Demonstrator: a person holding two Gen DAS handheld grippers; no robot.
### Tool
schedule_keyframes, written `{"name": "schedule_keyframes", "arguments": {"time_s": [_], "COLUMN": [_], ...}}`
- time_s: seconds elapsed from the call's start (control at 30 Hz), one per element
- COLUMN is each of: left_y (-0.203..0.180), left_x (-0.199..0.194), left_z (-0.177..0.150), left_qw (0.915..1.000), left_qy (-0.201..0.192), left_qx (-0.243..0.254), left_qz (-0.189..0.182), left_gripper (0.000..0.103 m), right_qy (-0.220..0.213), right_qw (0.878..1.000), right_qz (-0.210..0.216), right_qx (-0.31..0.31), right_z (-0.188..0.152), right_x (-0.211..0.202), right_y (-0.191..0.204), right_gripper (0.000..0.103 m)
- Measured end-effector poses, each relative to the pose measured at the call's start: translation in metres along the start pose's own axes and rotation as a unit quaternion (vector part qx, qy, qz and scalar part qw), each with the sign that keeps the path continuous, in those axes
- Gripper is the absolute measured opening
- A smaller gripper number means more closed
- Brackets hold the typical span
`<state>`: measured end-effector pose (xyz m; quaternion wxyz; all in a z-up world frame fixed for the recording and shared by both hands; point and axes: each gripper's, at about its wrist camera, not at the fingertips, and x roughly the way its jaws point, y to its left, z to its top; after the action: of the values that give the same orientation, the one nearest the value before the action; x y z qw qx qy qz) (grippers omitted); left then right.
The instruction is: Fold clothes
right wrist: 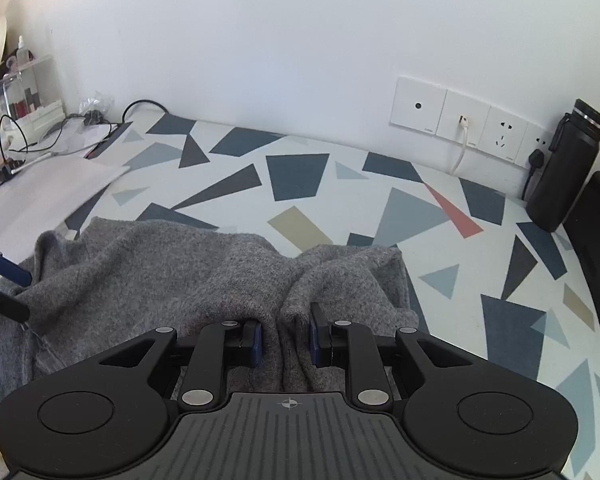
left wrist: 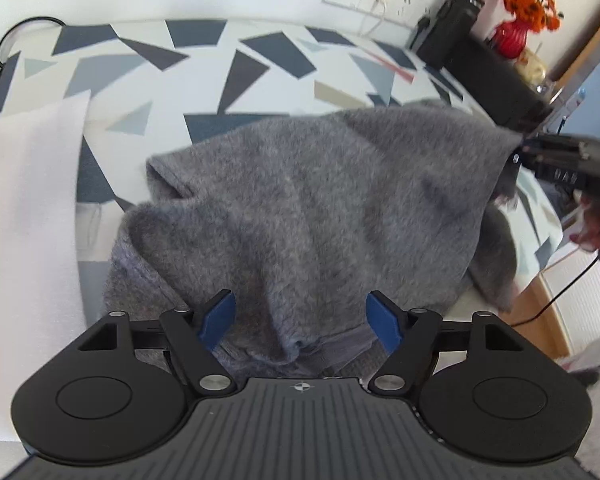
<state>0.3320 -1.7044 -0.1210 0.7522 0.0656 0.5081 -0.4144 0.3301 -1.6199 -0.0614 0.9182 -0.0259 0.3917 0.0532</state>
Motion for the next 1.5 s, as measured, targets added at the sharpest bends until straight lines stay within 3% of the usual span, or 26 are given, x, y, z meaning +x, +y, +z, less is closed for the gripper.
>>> {"name": "schedule_keyframes", "arguments": {"time_s": [0.03,0.07,0.1,0.17,0.27,0.4,0.5,0.7,0.87,0.93,1.0,1.03,1.07,1.17,1.2,1.37,1.5], "left_y": [0.002,0.003,0.002,-0.001,0.003,0.011,0.018,0.032,0.044,0.051,0.054,0.055,0.056,0.058,0.06,0.055,0.041], "left_x": [0.004,0.008,0.008,-0.004,-0.039,-0.092,-0.115,-0.109,-0.065,-0.033,0.001,0.007,0.014,0.032,0.027,0.012,0.018], "left_z": [-0.001,-0.003,-0.003,-0.001,0.007,0.026,0.051,0.121,0.174,0.185,0.19,0.186,0.182,0.169,0.159,0.101,0.061], "left_qw": [0.9999,0.9998,0.9998,0.9996,0.997,0.9863,0.9786,0.9732,0.9682,0.9662,0.9699,0.9726,0.9751,0.9812,0.9833,0.9905,0.992], "left_qy": [0.007,0.014,0.016,0.003,-0.05,-0.135,-0.176,-0.221,-0.245,-0.242,-0.211,-0.196,-0.182,-0.14,-0.131,-0.073,-0.034], "left_qx": [-0.004,-0.007,-0.004,0.009,-0.013,-0.047,-0.057,-0.044,-0.049,-0.077,-0.082,-0.08,-0.078,-0.072,-0.078,-0.091,-0.068], "left_qz": [-0.008,-0.012,-0.009,-0.027,-0.057,-0.083,-0.091,-0.047,0.012,0.044,0.09,0.095,0.1,0.111,0.1,0.072,0.1], "left_gripper": [0.048,0.011,0.008,0.008,0.008,0.008,0.008,0.008,0.008,0.01,0.026,0.052,0.064,0.065,0.065,0.075,0.079], "right_qy": [0.001,0.002,0.002,-0.003,-0.015,-0.047,-0.078,-0.121,-0.145,-0.136,-0.106,-0.083,-0.064,-0.033,-0.029,-0.003,0.035], "right_qw": [1.0,1.0,1.0,1.0,1.0,0.997,0.992,0.982,0.979,0.978,0.98,0.982,0.983,0.986,0.986,0.986,0.991], "right_qz": [0.0,0.0,-0.002,-0.009,0.01,0.034,0.049,0.066,0.03,0.015,-0.009,-0.023,-0.035,-0.052,-0.053,-0.017,-0.031], "right_qx": [0.001,0.001,0.0,-0.004,0.008,0.048,0.086,0.129,0.139,0.155,0.167,0.169,0.17,0.157,0.156,0.166,0.127], "right_z": [0.0,-0.001,-0.001,-0.001,0.003,0.015,0.033,0.079,0.118,0.127,0.132,0.13,0.128,0.107,0.098,0.041,-0.001], "right_x": [0.0,0.0,-0.001,-0.004,-0.015,-0.035,-0.048,-0.038,0.013,0.045,0.08,0.097,0.113,0.129,0.127,0.091,0.074], "right_y": [0.0,0.001,0.001,0.002,-0.004,-0.019,-0.036,-0.068,-0.083,-0.09,-0.094,-0.094,-0.095,-0.092,-0.091,-0.081,-0.045], "right_gripper": [0.019,0.019,0.019,0.019,0.017,0.016,0.016,0.016,0.016,0.016,0.026,0.033,0.044,0.062,0.066,0.084,0.097]}}
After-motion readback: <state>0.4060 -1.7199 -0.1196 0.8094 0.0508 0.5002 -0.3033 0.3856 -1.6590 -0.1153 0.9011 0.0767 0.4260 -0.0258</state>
